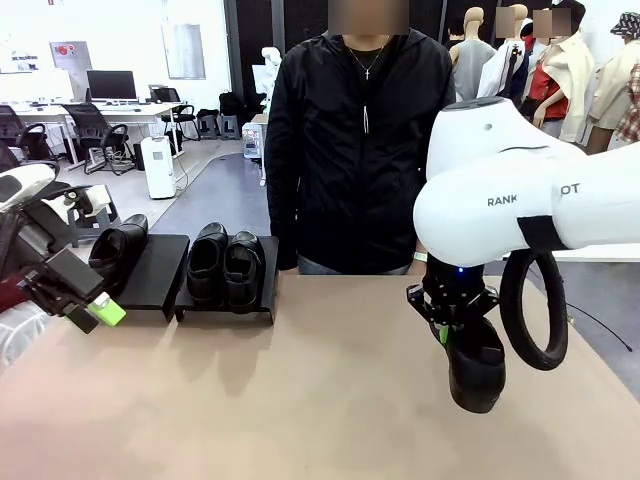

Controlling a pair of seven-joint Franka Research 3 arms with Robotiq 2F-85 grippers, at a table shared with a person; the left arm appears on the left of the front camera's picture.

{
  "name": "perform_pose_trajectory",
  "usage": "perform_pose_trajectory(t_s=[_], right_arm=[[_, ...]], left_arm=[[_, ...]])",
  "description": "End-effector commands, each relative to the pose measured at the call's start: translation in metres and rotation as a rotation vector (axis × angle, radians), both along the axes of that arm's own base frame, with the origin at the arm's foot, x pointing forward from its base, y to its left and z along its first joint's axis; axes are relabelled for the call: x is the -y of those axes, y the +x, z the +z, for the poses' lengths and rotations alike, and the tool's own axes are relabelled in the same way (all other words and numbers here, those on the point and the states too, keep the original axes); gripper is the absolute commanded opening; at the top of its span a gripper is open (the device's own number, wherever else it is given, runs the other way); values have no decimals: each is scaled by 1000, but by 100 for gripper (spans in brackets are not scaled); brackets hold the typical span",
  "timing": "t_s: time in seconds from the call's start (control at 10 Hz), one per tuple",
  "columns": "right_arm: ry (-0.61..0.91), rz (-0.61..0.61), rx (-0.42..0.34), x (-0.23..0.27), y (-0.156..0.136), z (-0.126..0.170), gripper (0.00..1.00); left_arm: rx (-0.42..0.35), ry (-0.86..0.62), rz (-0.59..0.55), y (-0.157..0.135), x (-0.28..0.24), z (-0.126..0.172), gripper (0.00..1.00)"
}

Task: Organize the shoes by placing them on the stand.
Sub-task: Pick up one Shoe and place it in the middle of the table.

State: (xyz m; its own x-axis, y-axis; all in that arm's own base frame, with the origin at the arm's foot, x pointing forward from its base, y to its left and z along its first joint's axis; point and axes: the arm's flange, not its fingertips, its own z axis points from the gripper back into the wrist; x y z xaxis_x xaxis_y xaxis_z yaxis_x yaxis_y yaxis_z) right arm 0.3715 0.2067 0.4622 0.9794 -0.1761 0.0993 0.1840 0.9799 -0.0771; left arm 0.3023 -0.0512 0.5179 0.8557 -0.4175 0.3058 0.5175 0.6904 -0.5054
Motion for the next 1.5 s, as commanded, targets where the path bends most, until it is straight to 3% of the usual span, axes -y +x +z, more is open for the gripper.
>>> perform_pose_trajectory(t_s=[0.0, 0.1, 0.2, 0.4, 0.8, 1.0, 1.1, 1.2, 1.3, 1.4], right_arm=[[34, 69, 127, -42, -17, 8, 0], [27, 81, 156, -89, -25, 5, 0], [108, 102, 128, -123, -25, -3, 0], [246, 81, -5, -172, -15, -31, 0], [323, -93, 18, -206, 3, -73, 0], [268, -48, 11, -207, 3, -84, 0], [253, -14, 2, -204, 0, -88, 13], [277, 21, 2, -203, -1, -89, 72], [279, 17, -2, -200, -3, -88, 100], [297, 38, 2, -196, -5, -84, 100]], left_arm=[[-10, -7, 1, 0, -1, 3, 100], [-10, -7, 1, 0, -1, 3, 100], [-10, -7, 1, 0, -1, 3, 100], [-10, -7, 1, 0, -1, 3, 100], [-10, -7, 1, 0, -1, 3, 100], [-10, -7, 1, 0, -1, 3, 100], [-10, -7, 1, 0, -1, 3, 100], [-10, -7, 1, 0, -1, 3, 100], [-10, -7, 1, 0, -1, 3, 100], [-10, -7, 1, 0, -1, 3, 100]])
